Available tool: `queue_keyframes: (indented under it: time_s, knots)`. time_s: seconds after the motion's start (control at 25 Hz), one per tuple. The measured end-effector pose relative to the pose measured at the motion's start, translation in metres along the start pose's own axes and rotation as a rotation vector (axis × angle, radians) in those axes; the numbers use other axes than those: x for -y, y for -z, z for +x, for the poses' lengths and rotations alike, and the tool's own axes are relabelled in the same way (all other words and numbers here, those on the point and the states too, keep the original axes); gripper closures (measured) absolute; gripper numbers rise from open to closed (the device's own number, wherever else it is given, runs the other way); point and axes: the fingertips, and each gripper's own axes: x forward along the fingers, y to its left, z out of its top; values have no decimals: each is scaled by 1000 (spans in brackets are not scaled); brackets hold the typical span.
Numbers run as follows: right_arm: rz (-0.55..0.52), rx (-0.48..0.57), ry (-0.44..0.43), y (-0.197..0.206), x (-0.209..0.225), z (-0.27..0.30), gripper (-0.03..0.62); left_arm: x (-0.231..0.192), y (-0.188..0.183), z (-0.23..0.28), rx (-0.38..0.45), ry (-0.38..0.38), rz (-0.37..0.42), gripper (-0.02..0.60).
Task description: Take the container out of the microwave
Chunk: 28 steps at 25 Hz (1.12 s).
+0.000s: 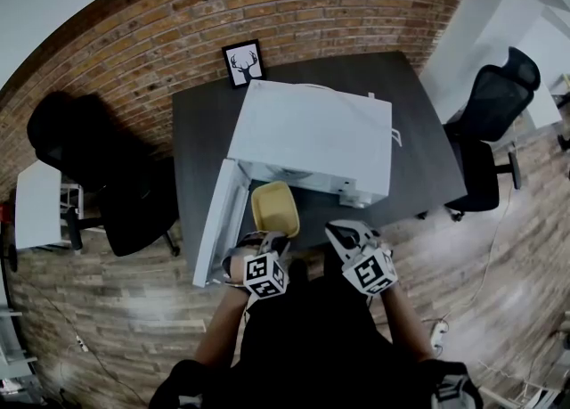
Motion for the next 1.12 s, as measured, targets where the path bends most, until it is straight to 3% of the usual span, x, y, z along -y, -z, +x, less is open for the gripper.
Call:
queue_keyframes:
  time_s: [1.12]
  knots:
    - [-35,-22,7,8,-3,-8,597,19,-14,-1,-3,2,56,554]
